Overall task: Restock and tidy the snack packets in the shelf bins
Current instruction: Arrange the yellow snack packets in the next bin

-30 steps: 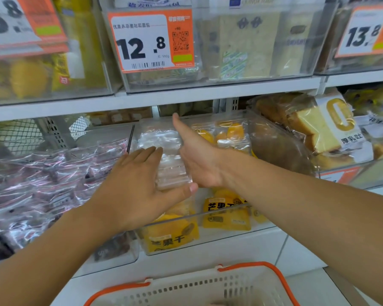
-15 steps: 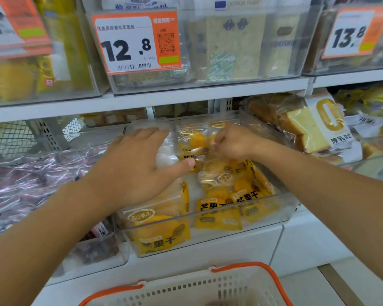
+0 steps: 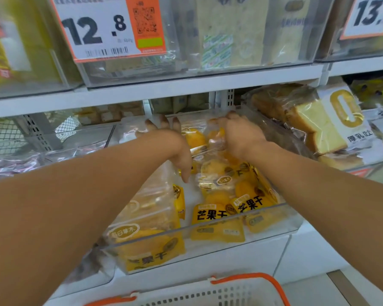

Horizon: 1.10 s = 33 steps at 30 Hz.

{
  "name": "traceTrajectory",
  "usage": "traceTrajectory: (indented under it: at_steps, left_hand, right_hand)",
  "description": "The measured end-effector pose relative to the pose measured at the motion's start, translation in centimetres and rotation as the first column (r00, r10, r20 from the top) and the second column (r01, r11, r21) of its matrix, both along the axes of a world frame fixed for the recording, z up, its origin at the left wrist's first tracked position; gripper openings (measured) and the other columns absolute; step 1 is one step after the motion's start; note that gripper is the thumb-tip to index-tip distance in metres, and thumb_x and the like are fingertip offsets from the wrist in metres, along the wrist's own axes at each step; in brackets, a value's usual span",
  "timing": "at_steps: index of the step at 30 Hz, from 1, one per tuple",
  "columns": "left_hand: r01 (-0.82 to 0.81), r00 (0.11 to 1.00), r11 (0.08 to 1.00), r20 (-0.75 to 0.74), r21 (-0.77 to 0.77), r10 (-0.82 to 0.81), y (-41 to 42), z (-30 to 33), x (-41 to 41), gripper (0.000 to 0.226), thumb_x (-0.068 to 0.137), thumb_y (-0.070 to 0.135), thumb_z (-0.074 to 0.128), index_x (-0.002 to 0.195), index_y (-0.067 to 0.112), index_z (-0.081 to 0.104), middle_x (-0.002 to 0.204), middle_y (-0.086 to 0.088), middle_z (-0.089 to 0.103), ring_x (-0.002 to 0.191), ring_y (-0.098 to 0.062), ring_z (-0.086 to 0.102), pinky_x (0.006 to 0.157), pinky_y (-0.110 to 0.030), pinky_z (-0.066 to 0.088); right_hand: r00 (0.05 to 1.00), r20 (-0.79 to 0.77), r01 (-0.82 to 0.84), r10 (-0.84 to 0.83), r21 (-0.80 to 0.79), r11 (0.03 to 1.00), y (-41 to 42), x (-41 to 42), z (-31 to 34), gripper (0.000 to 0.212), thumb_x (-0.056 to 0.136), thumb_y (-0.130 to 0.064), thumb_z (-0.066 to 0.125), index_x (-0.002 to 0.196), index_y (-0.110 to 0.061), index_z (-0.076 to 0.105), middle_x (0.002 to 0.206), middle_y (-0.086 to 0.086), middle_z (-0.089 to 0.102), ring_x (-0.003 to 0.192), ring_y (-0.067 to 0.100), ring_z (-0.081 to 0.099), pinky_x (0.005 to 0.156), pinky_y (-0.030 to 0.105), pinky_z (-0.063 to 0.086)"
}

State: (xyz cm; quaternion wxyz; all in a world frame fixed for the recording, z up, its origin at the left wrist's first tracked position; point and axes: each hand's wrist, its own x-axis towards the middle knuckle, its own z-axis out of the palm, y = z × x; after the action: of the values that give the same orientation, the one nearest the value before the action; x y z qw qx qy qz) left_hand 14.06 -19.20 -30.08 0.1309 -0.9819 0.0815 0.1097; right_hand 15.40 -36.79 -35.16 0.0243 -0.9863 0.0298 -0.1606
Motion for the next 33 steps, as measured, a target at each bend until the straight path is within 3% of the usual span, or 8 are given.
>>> traceTrajectory:
  at_steps: [8,12,16,20,23,26,31,33]
  left_hand:
    - [0.105,0.994,0.972,-0.054,0.208,-0.096,1.3,0.2,-0.3,0.133,0.069,0.066,0.076,0.156,0.017,-0.012,0.160,-0.008,-0.030,0.148,-0.038,-0.018,0.120,-0.059,0.009]
    - [0.178,0.984,0.956,-0.010,0.231,-0.180,0.6,0.3,-0.3,0.129,0.057,0.080,0.073,0.157,0.022,0.016,0.164,-0.008,0.007,0.149,-0.042,0.002,0.115,-0.064,0.020]
    - [0.465,0.885,0.846,-0.136,0.260,-0.445,0.3,0.9,-1.3,0.067,0.078,0.069,0.064,0.125,0.022,0.065,0.130,0.002,0.059,0.120,-0.020,0.052,0.097,-0.032,0.046]
    - [0.432,0.898,0.887,-0.174,0.165,-0.405,0.8,1.7,-2.1,0.041,0.083,0.050,0.071,0.110,0.019,0.074,0.109,0.004,0.070,0.108,-0.015,0.061,0.085,-0.025,0.045]
    - [0.430,0.899,0.888,-0.164,0.160,-0.406,0.9,1.8,-2.2,0.039,0.084,0.047,0.072,0.111,0.020,0.074,0.110,0.005,0.069,0.109,-0.016,0.060,0.085,-0.024,0.043]
    - [0.412,0.908,0.908,-0.115,0.079,-0.403,1.4,2.0,-2.4,0.034,0.090,0.041,0.067,0.114,0.019,0.073,0.115,0.004,0.069,0.110,-0.018,0.060,0.078,-0.024,0.045]
    - [0.254,0.963,0.876,0.019,-0.410,-0.269,4.7,3.9,-3.0,0.033,0.098,0.043,0.055,0.120,0.023,0.068,0.126,0.010,0.059,0.118,-0.016,0.054,0.103,-0.032,0.042]
    - [0.241,0.968,0.881,0.042,-0.407,-0.246,6.2,4.0,-3.7,0.051,0.095,0.059,0.048,0.134,0.028,0.058,0.139,0.008,0.051,0.129,-0.019,0.048,0.110,-0.034,0.036]
  right_hand:
    - [0.997,-0.071,-0.039,0.038,-0.014,0.999,-0.3,1.3,2.1,0.044,0.093,-0.024,0.066,0.132,-0.015,0.049,0.123,0.011,0.061,0.109,0.033,0.060,0.083,0.038,0.050]
    - [0.998,-0.052,0.029,-0.038,-0.176,0.984,0.0,1.2,1.9,0.030,0.092,-0.021,0.063,0.122,-0.022,0.062,0.113,0.006,0.061,0.104,0.030,0.060,0.082,0.040,0.044]
    - [0.997,0.000,0.079,-0.080,-0.206,0.975,-0.1,0.9,1.3,0.039,0.093,-0.024,0.062,0.131,-0.024,0.058,0.129,0.011,0.050,0.123,0.035,0.048,0.101,0.051,0.038]
    - [0.983,0.183,0.017,0.013,-0.157,0.987,1.7,-0.9,1.9,0.035,0.085,-0.022,0.067,0.118,-0.014,0.061,0.124,0.015,0.055,0.117,0.038,0.053,0.089,0.048,0.048]
    - [0.950,-0.134,-0.265,0.282,0.135,0.955,4.0,-2.8,3.0,0.014,0.082,-0.026,0.073,0.086,-0.013,0.075,0.084,0.006,0.072,0.083,0.027,0.070,0.072,0.037,0.059]
    - [0.637,-0.620,-0.150,0.458,0.483,0.862,6.2,-4.4,1.4,0.021,0.085,-0.020,0.079,0.096,-0.003,0.075,0.077,0.006,0.074,0.079,0.023,0.074,0.068,0.030,0.062]
    - [0.555,-0.605,-0.021,0.571,0.677,0.736,7.2,-4.1,-1.9,0.013,0.095,-0.004,0.066,0.082,-0.006,0.062,0.080,0.015,0.070,0.065,0.019,0.071,0.056,0.025,0.059]
    - [0.550,-0.602,-0.003,0.579,0.692,0.722,7.3,-4.1,-1.5,0.006,0.094,-0.005,0.066,0.088,-0.005,0.065,0.083,0.016,0.070,0.067,0.020,0.072,0.060,0.026,0.061]
